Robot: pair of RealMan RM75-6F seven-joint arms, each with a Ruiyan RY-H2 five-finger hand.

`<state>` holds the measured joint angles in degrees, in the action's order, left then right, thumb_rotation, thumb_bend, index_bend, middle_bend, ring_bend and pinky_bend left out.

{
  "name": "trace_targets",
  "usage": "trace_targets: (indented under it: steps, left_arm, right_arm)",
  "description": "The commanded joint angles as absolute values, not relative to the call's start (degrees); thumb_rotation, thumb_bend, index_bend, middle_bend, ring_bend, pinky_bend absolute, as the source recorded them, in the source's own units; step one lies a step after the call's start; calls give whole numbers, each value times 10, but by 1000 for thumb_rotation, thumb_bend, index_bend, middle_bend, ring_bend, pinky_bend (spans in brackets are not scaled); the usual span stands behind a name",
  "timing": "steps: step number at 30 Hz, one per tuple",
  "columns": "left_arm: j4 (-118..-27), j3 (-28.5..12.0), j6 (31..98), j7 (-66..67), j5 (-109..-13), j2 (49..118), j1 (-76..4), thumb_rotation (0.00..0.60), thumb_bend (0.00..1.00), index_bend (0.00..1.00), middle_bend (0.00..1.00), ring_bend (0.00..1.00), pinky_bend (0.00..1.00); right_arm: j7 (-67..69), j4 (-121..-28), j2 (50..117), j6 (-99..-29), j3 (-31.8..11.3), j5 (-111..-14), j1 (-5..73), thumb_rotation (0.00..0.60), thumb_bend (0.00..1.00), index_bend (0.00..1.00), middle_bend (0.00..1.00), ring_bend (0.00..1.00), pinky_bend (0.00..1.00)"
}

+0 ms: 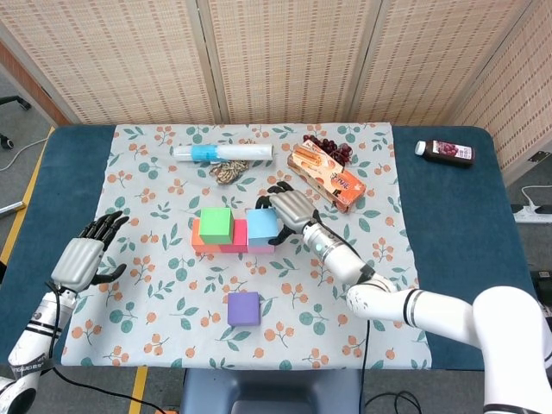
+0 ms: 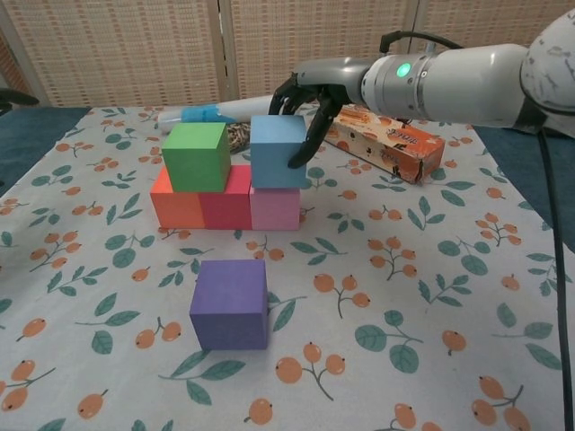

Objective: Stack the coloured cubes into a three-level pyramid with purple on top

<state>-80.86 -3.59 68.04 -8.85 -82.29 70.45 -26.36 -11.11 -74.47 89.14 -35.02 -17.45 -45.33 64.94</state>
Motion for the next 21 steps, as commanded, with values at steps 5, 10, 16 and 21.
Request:
trace_targets:
  steps: [5,10,16,21]
  left_arm:
    - [-803,-34,681,-104,-832,706,-261,600,316,45,9,0,127]
    - [-802,-33,682,-112,-837,706,-259,600,315,45,10,0,127]
    - [-800,-33,682,-116,-840,707,-258,600,315,45,9,0,127]
    - [-799,-33,681,-120,-843,707,-258,600,314,45,8,0,126]
  right_arm:
    - [-117,-727,906,-345,-174,-414,672,600,52,440,385,116,0]
    - [-124,-718,912,-346,-172,-392,686,600,53,436,385,116,0]
    - [-137,-706,919,-345,-166,-367,704,600,52,429,385,113,0]
    - [-143,-699,924,-344,-162,-356,715,600,52,428,386,112,0]
